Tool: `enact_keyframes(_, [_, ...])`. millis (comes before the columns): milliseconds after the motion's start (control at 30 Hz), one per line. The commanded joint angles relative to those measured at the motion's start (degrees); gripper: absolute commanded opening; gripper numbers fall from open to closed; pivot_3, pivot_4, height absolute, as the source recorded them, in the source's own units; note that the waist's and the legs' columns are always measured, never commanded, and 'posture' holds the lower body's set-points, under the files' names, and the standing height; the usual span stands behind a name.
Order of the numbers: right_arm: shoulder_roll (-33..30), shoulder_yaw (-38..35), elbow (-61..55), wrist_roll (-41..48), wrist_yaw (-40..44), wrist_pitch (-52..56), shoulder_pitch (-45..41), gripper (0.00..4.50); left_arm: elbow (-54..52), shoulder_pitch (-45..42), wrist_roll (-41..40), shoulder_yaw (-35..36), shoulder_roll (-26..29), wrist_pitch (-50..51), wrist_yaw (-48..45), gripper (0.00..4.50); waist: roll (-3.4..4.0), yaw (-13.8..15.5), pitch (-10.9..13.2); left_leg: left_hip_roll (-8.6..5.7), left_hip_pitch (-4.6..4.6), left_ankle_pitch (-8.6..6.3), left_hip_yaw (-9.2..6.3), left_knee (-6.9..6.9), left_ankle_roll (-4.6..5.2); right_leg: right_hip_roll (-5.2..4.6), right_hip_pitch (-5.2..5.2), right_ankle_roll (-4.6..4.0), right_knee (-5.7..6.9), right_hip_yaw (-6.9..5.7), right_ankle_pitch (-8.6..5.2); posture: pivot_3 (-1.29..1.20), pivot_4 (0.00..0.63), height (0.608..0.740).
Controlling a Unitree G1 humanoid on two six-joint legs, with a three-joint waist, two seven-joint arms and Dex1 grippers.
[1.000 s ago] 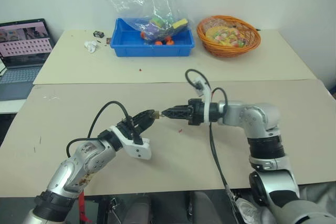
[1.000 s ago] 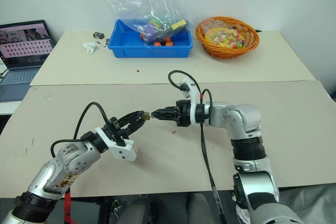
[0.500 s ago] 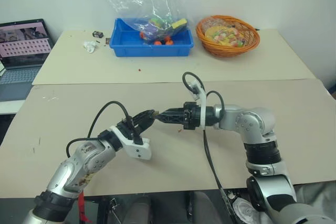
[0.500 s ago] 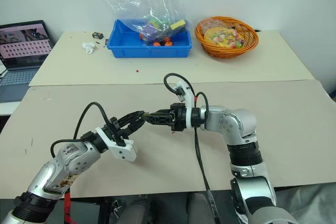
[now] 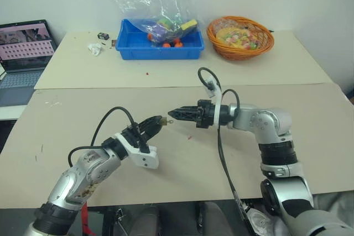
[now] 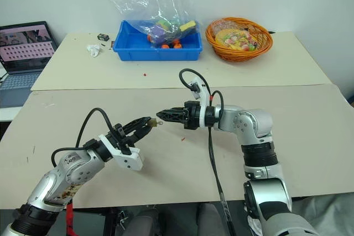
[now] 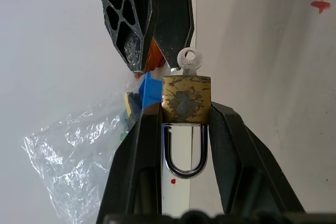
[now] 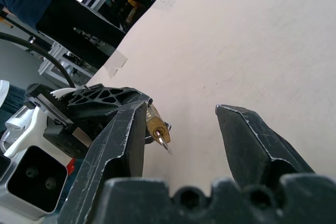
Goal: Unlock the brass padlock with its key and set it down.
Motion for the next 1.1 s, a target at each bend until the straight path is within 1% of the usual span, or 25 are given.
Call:
enact_keyframes(33, [0.4,0.6,-4.2,1.3,0.4,-0.1,1.0,2.62,-2.8,0.1,-0.4,1.1,-0.2,-0.1,0.2,0.80,0.00,0.0,0.0,0.00,0.00,0.00,0.00,0.00,0.00,0.00,0.00,0.00,0.00,0.00,0.00,0.00,0.150,0.728])
enact_keyframes(500, [2.3,3.1,-5.8,1.3,-0.5,0.3,2.4,2.62,-3.3,0.8,-0.4,1.6,-0.4,0.5,-0.1,0.80,0.00,0.0,0.0,0.00,0.01,0.00,0.00,0.00,0.00,0.00,0.00,0.00,0.00,0.00,0.00,0.00,0.150,0.728])
enact_keyframes(700, [4.0,4.3,-5.9,0.9,-1.3,0.1,2.5,2.62,-3.3,0.8,-0.5,1.6,-0.5,0.6,-0.2,0.80,0.00,-0.1,0.0,0.00,0.01,0.00,0.00,0.00,0.00,0.01,0.00,0.00,0.01,0.01,0.00,0.00,0.150,0.728])
enact_keyframes(1100, [5.2,2.7,-3.1,1.1,-2.4,0.4,1.2,2.62,-3.8,1.1,-0.7,1.7,-0.5,0.8,-0.4,0.80,0.01,-0.1,0.0,-0.01,0.01,0.00,0.00,0.00,0.00,0.01,0.00,0.00,0.00,0.00,0.00,0.00,0.150,0.728])
